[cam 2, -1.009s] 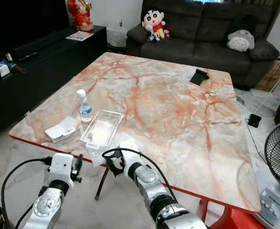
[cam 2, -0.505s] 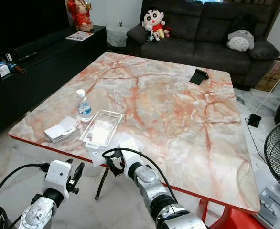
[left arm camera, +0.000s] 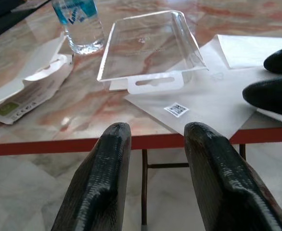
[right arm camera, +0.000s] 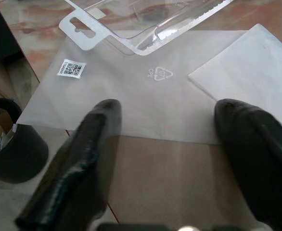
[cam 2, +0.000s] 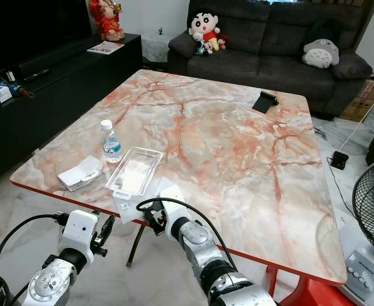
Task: Picking trash to rubbish bin
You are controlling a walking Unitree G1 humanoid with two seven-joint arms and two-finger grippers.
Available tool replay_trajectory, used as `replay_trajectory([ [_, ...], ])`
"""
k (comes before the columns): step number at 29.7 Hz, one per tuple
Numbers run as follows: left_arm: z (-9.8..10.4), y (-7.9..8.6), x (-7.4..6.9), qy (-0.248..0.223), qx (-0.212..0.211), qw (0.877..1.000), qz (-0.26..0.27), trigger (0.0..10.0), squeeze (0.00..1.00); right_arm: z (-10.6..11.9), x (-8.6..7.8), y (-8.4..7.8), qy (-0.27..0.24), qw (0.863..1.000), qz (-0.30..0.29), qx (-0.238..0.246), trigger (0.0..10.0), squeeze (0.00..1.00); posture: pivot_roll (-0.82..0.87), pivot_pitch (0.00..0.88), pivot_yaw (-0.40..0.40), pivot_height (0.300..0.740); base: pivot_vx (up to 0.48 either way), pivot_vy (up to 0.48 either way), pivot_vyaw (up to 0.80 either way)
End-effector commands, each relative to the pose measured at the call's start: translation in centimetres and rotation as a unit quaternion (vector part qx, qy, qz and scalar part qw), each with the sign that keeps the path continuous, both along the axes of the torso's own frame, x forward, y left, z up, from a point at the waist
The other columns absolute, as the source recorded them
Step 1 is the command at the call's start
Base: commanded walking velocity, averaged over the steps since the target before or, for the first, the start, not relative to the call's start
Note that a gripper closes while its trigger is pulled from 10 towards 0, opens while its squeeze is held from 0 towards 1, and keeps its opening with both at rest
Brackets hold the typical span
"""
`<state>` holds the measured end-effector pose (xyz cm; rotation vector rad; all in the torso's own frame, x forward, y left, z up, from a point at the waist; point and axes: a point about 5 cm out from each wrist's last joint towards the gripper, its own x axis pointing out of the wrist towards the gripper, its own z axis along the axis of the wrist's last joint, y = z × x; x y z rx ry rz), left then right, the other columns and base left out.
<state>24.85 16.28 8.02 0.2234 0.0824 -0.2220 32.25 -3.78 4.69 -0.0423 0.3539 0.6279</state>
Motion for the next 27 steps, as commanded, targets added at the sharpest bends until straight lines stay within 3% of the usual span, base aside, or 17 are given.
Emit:
replay_trajectory([
  [1,0.6,-0.5,0.2,-0.008,0.000,1.000,-0.011,10.0,0.00,0.2,-0.9,3.0,0.009,0.999,0.027,0.023,0.0,0.00,0.13,0.038,-0.073,0.740,0.000,0.000,0.00],
  [18,0.5,-1.3,0.5,-0.007,0.004,1.000,-0.019,10.0,0.00,0.1,-0.9,2.7,0.008,0.999,0.025,0.020,0.0,0.00,0.12,0.040,-0.076,0.740,0.000,0.000,0.00],
  [23,0.6,-1.4,0.6,-0.008,0.003,1.000,-0.018,10.0,0.00,0.3,-0.3,1.7,0.000,1.000,0.009,0.015,0.0,0.00,0.12,0.041,-0.077,0.740,0.000,0.000,0.00],
  [27,0.6,-1.6,0.7,-0.011,0.001,1.000,-0.020,10.0,0.00,0.8,0.7,-0.1,-0.014,1.000,-0.022,0.016,0.0,0.00,0.11,0.041,-0.076,0.740,0.000,0.000,0.00],
])
